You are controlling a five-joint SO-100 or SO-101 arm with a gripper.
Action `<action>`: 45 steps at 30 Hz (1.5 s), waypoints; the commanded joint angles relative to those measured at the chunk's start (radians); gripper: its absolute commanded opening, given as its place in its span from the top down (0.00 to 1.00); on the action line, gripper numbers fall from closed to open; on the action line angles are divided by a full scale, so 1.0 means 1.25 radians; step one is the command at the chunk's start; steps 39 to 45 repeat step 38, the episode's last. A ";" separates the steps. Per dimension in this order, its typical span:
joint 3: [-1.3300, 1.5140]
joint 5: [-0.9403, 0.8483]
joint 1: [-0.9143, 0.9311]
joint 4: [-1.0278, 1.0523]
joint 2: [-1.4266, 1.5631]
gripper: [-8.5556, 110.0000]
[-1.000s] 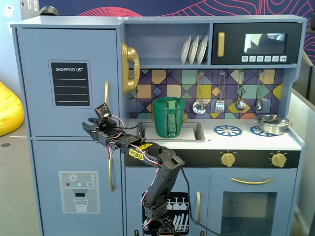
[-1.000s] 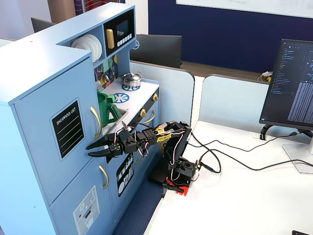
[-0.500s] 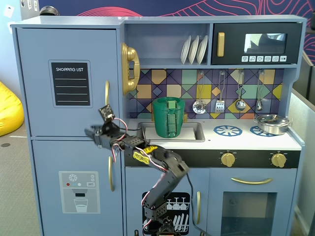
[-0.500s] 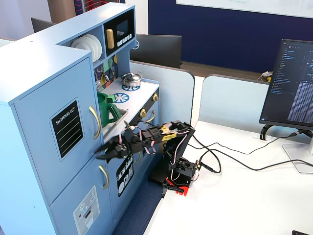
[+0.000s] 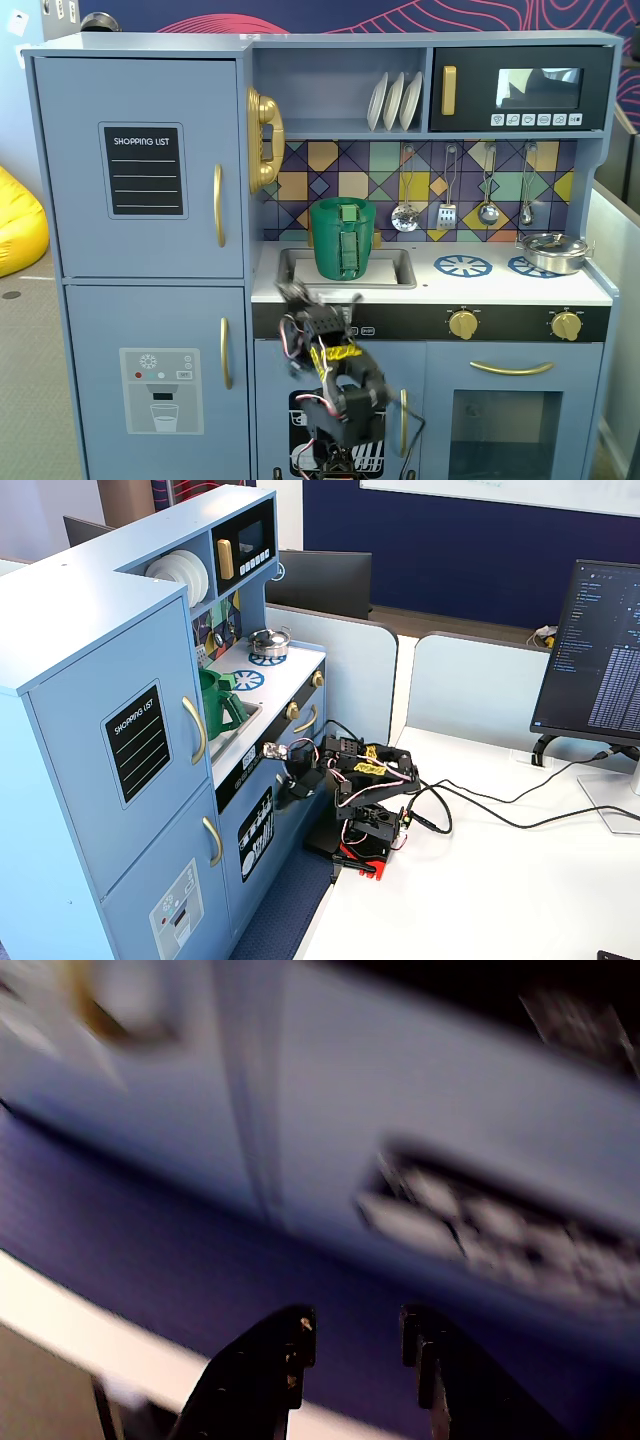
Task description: Close the left cabinet door
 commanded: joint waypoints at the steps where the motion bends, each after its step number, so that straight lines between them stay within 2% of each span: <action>1: 0.117 0.011 0.241 0.092 0.099 0.93; 5: 0.185 0.141 0.270 0.228 0.189 0.93; 11: 0.270 0.206 0.271 0.281 0.258 0.93; 18: 0.285 0.182 0.264 0.346 0.259 0.93; 45: 0.285 0.206 0.272 0.346 0.259 0.91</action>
